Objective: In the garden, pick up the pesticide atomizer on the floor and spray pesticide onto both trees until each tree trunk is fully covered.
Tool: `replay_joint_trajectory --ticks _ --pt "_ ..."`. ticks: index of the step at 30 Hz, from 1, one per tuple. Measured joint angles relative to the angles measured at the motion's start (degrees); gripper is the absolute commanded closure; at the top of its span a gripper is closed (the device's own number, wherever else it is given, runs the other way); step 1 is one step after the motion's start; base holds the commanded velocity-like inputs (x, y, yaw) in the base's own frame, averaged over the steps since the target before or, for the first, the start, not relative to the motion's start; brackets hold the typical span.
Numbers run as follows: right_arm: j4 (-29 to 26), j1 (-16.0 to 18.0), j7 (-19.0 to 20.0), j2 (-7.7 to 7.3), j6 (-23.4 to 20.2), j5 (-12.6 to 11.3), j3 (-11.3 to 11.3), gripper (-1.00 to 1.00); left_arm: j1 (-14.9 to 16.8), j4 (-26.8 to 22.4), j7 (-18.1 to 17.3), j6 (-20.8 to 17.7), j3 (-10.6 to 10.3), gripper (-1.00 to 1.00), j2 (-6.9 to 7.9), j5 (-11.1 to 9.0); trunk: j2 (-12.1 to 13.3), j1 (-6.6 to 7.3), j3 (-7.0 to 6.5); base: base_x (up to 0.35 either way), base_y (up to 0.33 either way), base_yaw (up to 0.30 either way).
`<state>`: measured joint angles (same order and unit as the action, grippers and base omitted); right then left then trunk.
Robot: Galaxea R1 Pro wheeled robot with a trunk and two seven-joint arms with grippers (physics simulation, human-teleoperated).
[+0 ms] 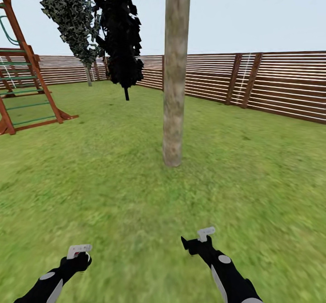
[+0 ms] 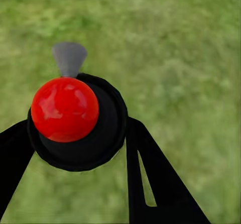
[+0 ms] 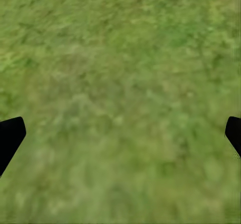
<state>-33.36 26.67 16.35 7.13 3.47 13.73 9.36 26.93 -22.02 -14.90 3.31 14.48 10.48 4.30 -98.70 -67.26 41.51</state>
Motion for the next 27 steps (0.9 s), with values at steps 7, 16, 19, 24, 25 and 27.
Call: replay_joint_trajectory --ticks 7,16,19,24,25,27 --pt "0.0 0.0 0.0 -0.01 0.1 0.0 0.0 -1.00 0.0 0.0 0.0 0.0 0.0 1.00 0.04 0.1 0.0 0.00 0.00 0.340 0.000 -0.245" --pt "0.1 0.0 0.0 -0.01 0.1 0.0 0.0 -1.00 0.0 0.0 0.0 0.0 0.1 1.00 0.05 0.1 0.0 0.00 0.00 0.340 0.000 -0.265" --pt "0.2 0.0 0.0 -0.01 0.1 0.0 0.0 -1.00 0.0 0.0 0.0 0.1 0.1 1.00 0.07 0.1 0.0 0.00 0.00 0.340 0.000 -0.265" --pt "0.2 0.0 0.0 -0.01 0.1 0.0 0.0 -1.00 0.0 0.0 0.0 0.1 0.1 1.00 0.09 0.1 0.0 0.00 0.00 0.340 0.000 -0.234" --pt "0.2 0.0 0.0 0.00 0.1 0.0 0.0 -1.00 0.0 0.0 0.0 0.1 0.1 1.00 0.09 0.1 0.0 0.00 0.00 0.340 0.000 -0.074" --pt "0.2 0.0 0.0 0.00 0.1 0.0 0.0 -1.00 0.0 0.0 0.0 0.1 0.1 1.00 0.10 0.1 0.0 0.00 0.00 0.340 0.000 -0.029"
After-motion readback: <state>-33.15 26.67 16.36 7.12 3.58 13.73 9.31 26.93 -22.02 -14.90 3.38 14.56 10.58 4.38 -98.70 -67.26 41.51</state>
